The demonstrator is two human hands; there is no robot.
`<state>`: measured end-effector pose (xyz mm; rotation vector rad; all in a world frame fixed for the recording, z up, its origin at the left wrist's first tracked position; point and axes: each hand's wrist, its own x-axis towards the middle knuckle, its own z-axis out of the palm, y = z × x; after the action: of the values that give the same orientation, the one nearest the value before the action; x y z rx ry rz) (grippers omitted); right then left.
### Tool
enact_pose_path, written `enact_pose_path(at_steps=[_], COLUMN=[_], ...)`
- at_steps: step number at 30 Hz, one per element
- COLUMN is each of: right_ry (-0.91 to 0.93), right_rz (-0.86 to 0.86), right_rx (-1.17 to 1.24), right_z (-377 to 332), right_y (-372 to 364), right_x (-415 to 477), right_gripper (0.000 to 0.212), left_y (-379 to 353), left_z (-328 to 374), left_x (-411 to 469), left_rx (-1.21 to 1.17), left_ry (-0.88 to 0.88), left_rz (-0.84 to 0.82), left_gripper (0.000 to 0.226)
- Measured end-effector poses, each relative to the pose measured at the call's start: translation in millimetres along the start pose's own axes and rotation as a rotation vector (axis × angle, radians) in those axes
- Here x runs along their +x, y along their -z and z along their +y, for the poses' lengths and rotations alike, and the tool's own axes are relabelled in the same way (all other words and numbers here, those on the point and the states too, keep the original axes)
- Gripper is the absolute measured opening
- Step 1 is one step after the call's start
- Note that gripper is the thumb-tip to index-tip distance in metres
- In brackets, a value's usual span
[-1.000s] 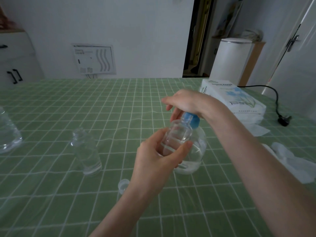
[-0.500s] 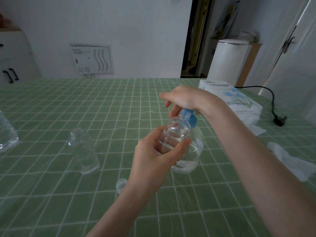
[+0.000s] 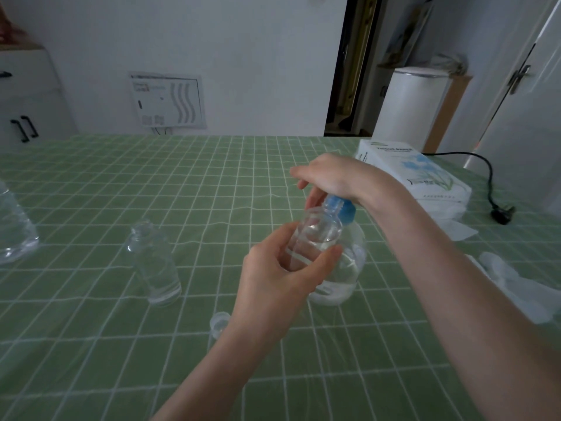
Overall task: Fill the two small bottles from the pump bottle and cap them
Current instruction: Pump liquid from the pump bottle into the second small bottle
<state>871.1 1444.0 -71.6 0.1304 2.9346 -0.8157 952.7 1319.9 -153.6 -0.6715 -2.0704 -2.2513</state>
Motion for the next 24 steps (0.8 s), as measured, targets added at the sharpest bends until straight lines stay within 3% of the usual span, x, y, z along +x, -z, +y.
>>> enact_pose_path(at_steps=[24], right_ry=[0.01], right_rz=[0.004], right_rx=[0.008], right_z=[1], right_y=[0], right_x=[-1], right_gripper=[0.043], left_y=[0], left_z=[0], left_x=[0], left_rx=[0.005], left_ry=[0.008], left_rz=[-0.001], left_gripper=[0.012])
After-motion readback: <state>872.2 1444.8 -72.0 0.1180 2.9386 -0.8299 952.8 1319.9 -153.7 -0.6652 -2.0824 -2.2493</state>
